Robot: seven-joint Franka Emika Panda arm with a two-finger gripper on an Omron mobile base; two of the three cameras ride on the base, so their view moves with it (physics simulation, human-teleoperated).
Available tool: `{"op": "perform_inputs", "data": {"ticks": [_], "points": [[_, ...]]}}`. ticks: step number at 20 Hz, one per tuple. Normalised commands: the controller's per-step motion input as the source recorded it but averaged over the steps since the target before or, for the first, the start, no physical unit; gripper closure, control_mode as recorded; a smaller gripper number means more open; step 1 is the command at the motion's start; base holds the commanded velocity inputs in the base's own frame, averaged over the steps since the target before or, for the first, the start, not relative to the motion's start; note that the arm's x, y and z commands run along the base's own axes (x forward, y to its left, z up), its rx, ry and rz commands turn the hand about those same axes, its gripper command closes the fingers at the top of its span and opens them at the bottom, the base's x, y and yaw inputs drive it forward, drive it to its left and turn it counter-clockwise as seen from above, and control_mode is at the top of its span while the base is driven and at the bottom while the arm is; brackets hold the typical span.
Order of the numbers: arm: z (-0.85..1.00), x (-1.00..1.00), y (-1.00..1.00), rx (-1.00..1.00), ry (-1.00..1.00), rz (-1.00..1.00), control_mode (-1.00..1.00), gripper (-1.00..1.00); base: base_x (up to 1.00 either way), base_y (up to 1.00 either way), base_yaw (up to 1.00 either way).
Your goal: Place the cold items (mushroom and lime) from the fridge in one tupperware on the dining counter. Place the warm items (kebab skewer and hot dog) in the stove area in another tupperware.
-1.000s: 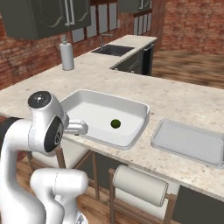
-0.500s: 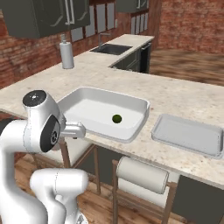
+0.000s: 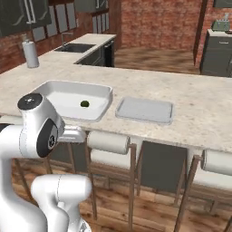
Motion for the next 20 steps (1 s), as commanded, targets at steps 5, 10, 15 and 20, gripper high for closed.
{"op": "perform_inputs", "data": {"ticks": [5,10,15,20], "points": [[0.00,0.00,0.00,0.00,0.00,0.00,1.00,-1.00,-0.03,-1.00,-0.27],[0.00,0.00,0.00,0.00,0.00,0.00,1.00,-1.00,0.00,-1.00,-0.29],[0.00,0.00,0.00,0.00,0.00,0.00,1.00,-1.00,0.01,-1.00,-0.46],[0.00,0.00,0.00,0.00,0.00,0.00,1.00,-1.00,0.12,-1.00,-0.58]]}}
